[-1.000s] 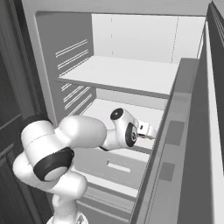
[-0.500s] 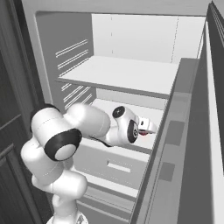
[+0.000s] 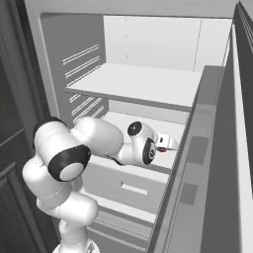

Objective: Open the fridge, remove the pear, carrot, and chicken drumstick, and place them on any counter.

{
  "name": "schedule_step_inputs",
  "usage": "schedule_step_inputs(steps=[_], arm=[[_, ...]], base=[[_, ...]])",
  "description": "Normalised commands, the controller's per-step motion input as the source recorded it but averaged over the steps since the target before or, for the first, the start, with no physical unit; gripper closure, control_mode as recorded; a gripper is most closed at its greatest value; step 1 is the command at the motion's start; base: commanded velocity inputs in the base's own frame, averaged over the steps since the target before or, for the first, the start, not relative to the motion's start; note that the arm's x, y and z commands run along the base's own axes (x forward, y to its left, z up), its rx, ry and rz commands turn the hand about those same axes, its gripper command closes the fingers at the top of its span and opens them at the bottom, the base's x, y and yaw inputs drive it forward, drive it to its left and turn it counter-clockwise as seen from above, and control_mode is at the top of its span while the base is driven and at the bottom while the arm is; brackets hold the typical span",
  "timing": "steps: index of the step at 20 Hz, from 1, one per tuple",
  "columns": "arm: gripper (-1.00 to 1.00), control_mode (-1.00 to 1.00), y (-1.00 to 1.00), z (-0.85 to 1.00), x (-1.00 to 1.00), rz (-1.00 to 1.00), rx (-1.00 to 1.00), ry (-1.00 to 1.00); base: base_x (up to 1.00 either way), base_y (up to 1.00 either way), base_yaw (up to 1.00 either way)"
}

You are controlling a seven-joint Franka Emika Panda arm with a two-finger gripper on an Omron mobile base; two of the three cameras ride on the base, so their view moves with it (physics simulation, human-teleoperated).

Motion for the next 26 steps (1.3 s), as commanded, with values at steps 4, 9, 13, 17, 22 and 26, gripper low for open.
schedule_step_inputs(steps=[4,9,13,17,22,26], arm=[[1.00,-1.00,0.09,0.37,-0.89,0.08,0.00,-0.37],[1.00,-1.00,0.33,0.89,-1.00,0.02,0.03,-0.23],[1.00,-1.00,0.58,1.00,-0.90,0.01,0.13,-0.01],[1.00,-1.00,0.61,1.00,-0.66,0.00,0.17,0.01],[1.00,-1.00,0.49,1.00,-0.61,0.00,0.18,0.18],[1.00,-1.00,0.41,0.97,-0.54,0.00,0.17,0.41]], base=[[0.00,0.00,0.00],[0.00,0.00,0.00],[0.00,0.00,0.00],[0.00,0.00,0.00],[0.00,0.00,0.00],[0.00,0.00,0.00]])
